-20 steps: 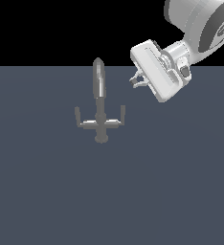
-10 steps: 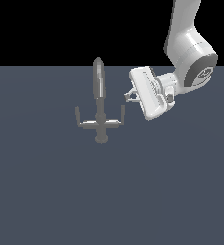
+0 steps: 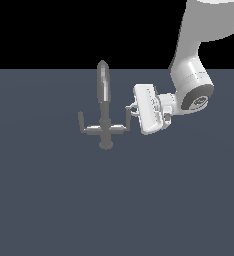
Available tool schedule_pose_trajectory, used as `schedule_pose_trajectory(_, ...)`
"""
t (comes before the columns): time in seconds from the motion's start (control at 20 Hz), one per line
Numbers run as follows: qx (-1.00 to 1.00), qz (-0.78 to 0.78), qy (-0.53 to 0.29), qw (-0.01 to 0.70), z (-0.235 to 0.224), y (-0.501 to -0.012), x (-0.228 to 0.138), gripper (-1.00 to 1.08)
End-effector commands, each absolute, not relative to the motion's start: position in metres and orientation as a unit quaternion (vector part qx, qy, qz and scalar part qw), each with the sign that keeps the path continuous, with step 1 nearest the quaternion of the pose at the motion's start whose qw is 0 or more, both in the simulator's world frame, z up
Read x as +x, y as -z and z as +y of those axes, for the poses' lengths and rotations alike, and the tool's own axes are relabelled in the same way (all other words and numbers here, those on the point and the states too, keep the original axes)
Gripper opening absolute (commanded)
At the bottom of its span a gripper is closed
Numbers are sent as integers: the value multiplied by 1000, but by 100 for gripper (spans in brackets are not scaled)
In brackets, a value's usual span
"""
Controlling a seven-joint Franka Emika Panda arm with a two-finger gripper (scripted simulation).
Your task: Turn on the faucet by rotating a designated handle.
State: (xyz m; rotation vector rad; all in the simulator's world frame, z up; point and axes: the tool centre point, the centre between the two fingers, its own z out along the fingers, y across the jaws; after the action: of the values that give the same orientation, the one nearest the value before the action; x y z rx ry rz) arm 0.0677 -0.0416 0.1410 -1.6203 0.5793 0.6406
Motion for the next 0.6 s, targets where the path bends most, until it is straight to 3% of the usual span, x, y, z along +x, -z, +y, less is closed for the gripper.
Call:
schedule_pose_trajectory(0.0, -693, 253, -280, 615, -39, -136, 72, -100)
schedule_pose_trajectory(0.55, -686, 255, -283, 620, -36, -132, 72, -100)
